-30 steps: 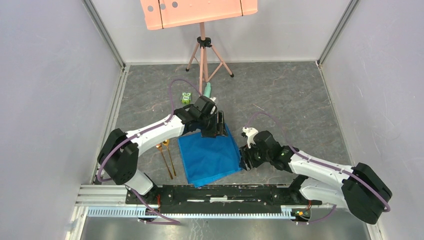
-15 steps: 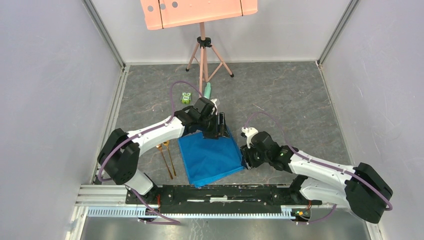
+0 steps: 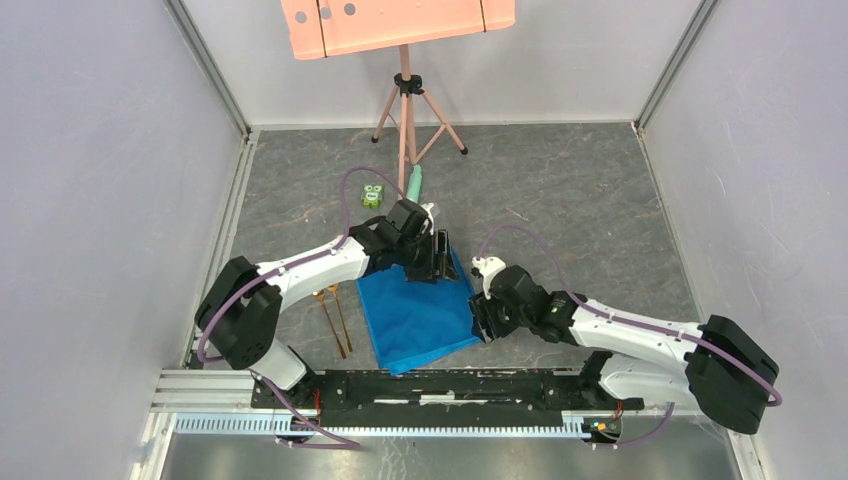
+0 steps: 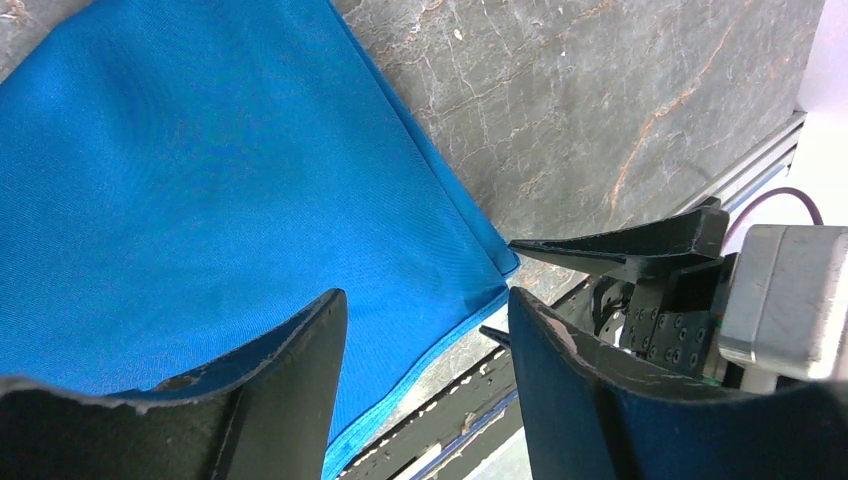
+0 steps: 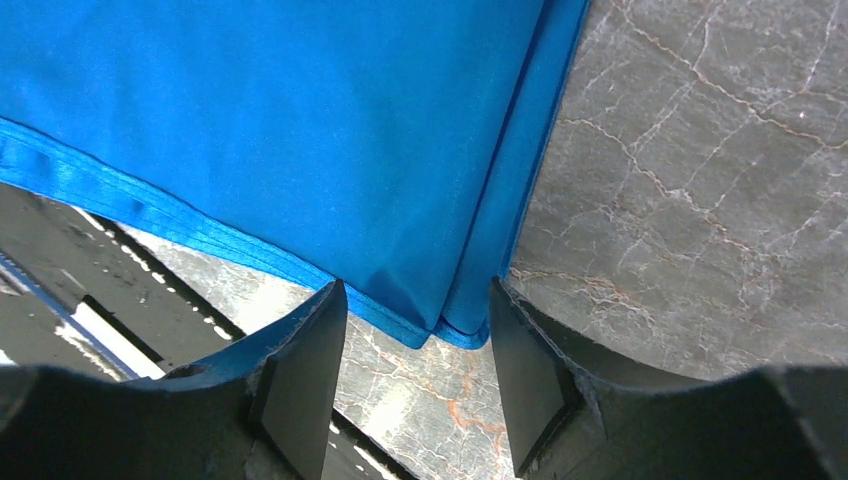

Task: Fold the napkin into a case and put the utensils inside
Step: Smooth out the lower triangle-folded napkin at the center of the board.

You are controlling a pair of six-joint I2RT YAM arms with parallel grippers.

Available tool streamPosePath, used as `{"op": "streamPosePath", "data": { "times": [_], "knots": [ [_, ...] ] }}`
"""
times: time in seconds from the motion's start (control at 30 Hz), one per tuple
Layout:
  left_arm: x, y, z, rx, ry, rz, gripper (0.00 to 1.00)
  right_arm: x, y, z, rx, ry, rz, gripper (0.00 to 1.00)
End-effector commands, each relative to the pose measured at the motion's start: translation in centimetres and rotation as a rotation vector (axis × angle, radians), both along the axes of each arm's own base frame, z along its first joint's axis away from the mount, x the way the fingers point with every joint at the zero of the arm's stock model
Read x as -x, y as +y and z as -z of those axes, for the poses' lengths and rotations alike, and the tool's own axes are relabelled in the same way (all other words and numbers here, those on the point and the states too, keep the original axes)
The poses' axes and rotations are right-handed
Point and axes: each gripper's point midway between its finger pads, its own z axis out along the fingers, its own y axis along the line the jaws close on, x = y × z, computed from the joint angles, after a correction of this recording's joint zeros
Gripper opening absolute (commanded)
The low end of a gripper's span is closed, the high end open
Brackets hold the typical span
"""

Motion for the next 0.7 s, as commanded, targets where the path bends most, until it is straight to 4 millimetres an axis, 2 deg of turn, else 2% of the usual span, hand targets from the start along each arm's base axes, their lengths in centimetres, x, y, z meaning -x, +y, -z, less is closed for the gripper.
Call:
{"op": "streamPosePath", "data": {
  "times": [0.0,0.07,0.17,0.3,0.47,0.67],
  "knots": [
    [-0.7,0.2,-0.9,0.02,-0.036,-0.01,0.67,-0.5,-0.7,0.9,0.045,-0.035,0.032,0.59],
    [-0.8,0.2,-0.6,0.018,-0.031,-0.012,0.68,-0.6,-1.2,1.1,0.07,-0.044,0.046,0.56],
    [-1.1,-0.5,-0.6,0.044,-0.021,-0.01,0.67,-1.0,-1.8,1.1,0.095,-0.068,0.069,0.44],
    [-2.1,-1.7,-0.1,0.065,-0.007,-0.022,0.65,-1.3,-2.1,1.2,0.104,-0.079,0.088,0.25],
    [-4.6,-2.8,0.3,0.055,-0.023,-0.066,0.59,-1.9,-2.0,0.4,0.092,-0.11,0.113,0.01],
    [-7.8,-2.3,1.2,0.014,-0.046,-0.176,0.57,-2.1,-2.0,-0.2,0.065,-0.124,0.134,0.0]
  ]
}}
